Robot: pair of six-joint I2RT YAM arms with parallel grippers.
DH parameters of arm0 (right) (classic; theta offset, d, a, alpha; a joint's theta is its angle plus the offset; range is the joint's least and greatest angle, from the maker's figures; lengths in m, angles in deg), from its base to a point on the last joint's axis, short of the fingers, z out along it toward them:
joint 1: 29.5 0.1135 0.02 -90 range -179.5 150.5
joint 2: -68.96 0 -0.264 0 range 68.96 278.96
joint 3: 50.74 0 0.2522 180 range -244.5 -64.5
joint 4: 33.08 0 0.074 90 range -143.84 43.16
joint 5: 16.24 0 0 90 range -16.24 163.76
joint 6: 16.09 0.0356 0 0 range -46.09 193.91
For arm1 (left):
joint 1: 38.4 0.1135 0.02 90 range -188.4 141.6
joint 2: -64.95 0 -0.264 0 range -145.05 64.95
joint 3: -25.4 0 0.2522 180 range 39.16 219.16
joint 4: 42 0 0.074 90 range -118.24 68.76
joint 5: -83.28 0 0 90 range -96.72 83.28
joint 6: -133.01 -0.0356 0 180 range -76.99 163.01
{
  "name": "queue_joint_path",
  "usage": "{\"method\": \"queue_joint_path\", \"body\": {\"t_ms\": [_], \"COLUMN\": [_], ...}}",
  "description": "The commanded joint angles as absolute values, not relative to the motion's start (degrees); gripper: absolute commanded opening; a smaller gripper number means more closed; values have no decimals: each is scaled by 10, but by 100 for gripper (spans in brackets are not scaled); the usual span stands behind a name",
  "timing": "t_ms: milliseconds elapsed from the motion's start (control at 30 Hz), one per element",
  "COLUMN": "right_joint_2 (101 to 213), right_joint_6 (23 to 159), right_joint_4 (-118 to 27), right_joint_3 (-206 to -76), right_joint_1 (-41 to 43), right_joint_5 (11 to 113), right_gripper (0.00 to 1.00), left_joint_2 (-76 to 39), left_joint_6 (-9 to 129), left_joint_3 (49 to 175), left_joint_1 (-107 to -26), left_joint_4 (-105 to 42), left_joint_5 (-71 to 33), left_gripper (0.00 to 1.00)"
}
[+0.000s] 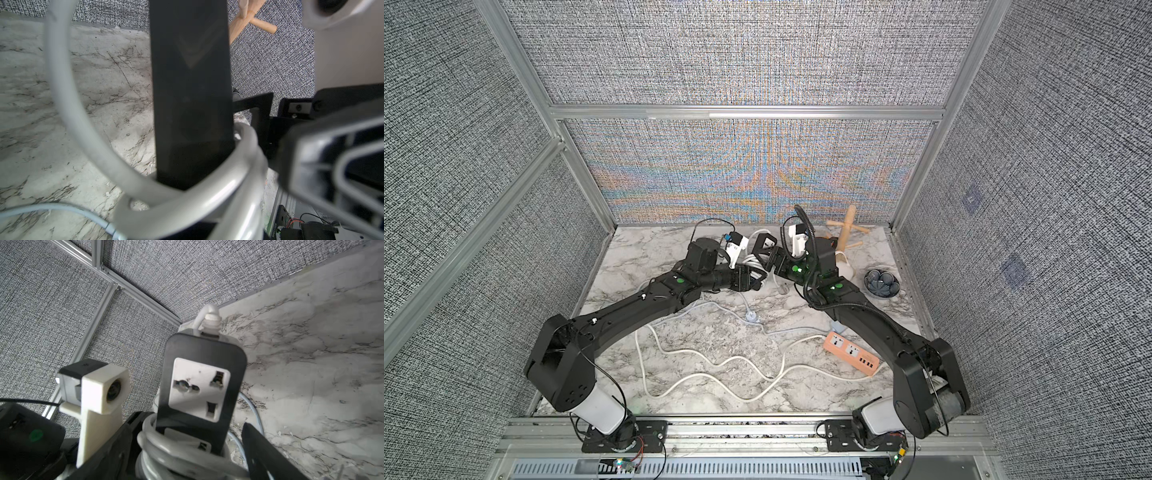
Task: Unwrap the cord wrapped around the power strip
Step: Adjust the power strip.
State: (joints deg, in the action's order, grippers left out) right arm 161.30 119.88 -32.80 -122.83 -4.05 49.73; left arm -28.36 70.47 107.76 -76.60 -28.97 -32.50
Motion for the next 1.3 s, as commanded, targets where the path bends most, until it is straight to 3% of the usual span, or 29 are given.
{"method": "queue_joint_path", "body": {"t_ms": [0, 133, 500, 600, 833, 1000, 1267], "right_joint_2": [1635, 1652, 1686, 1685, 1682, 1679, 1709], "right_joint_6": [1209, 1209, 1237, 1234, 1234, 1228, 1200], "right_joint_4": [-306, -315, -266, -264, -252, -243, -239], "right_joint_3": [-1241, -1246, -1257, -1256, -1249, -1241, -1256], "right_joint_1": [-32, -28, -19, -21, -31, -47, -63], "right_joint_5": [493, 493, 456, 452, 436, 420, 395], "right_gripper": [85, 82, 61, 51, 41, 37, 32], "left_joint_2": [-280, -277, -279, -284, -289, -273, -259], "left_joint_6": [709, 711, 698, 699, 703, 686, 686], "left_joint_3": [1077, 1075, 1075, 1077, 1074, 1064, 1058], "left_joint_1": [-767, -767, -781, -781, -781, -781, -776], "left_joint_4": [-353, -363, -389, -388, -388, -368, -341], "left_joint_5": [-348, -355, -334, -331, -328, -310, -289], "left_gripper": [0, 0, 0, 2, 40, 77, 99]}}
